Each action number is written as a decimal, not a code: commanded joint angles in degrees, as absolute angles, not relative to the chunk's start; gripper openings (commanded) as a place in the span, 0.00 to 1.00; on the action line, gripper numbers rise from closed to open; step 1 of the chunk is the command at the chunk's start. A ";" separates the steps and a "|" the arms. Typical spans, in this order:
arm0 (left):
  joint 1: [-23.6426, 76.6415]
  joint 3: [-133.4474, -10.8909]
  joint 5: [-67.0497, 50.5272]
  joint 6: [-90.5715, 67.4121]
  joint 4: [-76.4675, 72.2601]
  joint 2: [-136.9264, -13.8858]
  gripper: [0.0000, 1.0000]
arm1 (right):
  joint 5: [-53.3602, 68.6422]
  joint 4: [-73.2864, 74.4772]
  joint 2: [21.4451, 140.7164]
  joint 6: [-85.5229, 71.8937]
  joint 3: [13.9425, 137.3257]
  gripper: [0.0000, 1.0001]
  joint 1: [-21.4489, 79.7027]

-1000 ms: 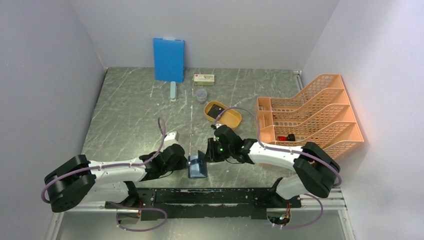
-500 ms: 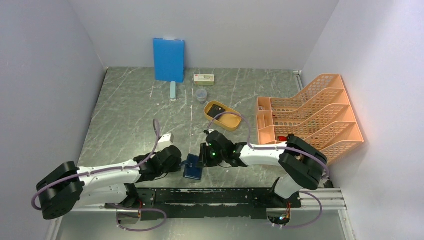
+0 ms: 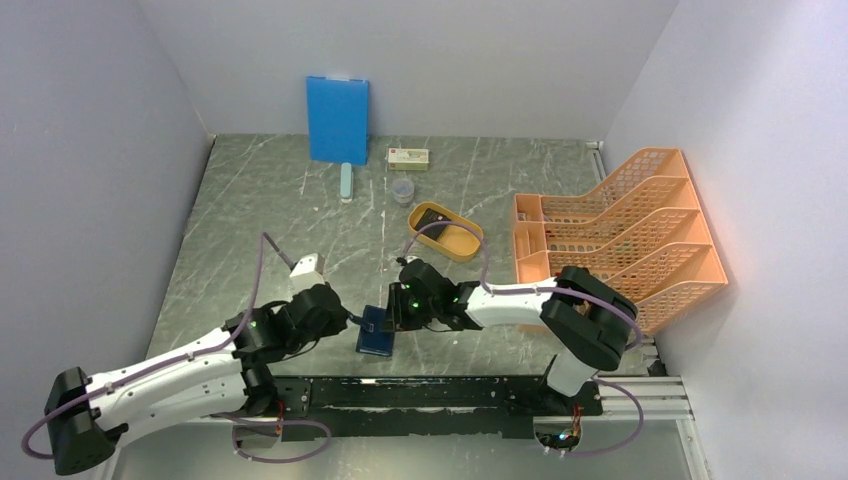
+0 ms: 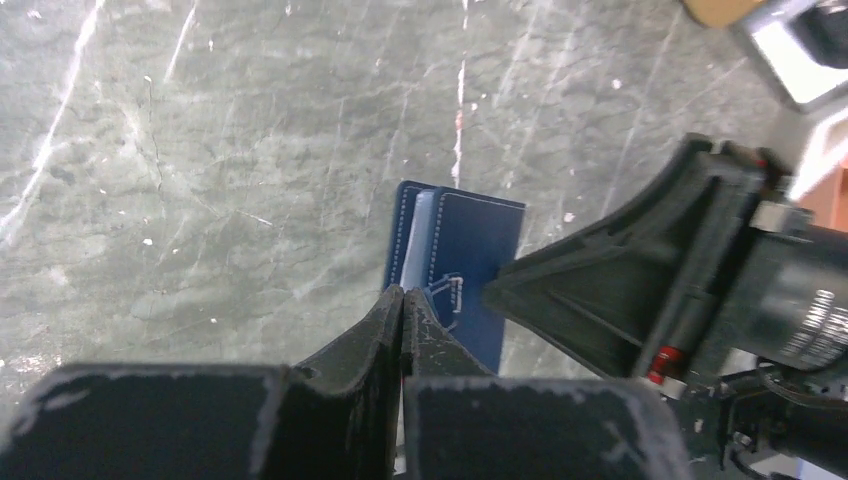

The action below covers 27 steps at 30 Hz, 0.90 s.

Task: Put the credit cards into the card holder
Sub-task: Close the card holder at the center of the board.

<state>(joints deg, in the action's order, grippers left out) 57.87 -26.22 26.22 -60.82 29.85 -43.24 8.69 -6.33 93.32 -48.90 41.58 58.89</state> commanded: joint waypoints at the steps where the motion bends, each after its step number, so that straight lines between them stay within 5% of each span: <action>1: 57.78 -30.90 28.34 -59.56 37.07 -41.00 0.08 | 4.95 -1.42 96.42 -48.16 42.19 0.31 59.31; 12: 57.75 -44.32 39.51 -56.48 49.48 -37.13 0.26 | 3.17 1.73 99.79 -46.92 44.98 0.32 59.25; 21: 57.77 -31.60 12.87 -44.85 18.32 -45.49 0.27 | 3.58 2.19 99.98 -46.67 46.42 0.33 59.30; 27: 57.77 -27.59 10.94 -44.52 10.81 -54.39 0.26 | 3.98 2.70 99.58 -46.63 46.89 0.34 59.32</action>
<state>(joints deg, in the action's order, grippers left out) 57.84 -28.03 15.49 -46.74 20.27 -51.20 7.73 -2.52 97.27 -48.58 47.57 59.11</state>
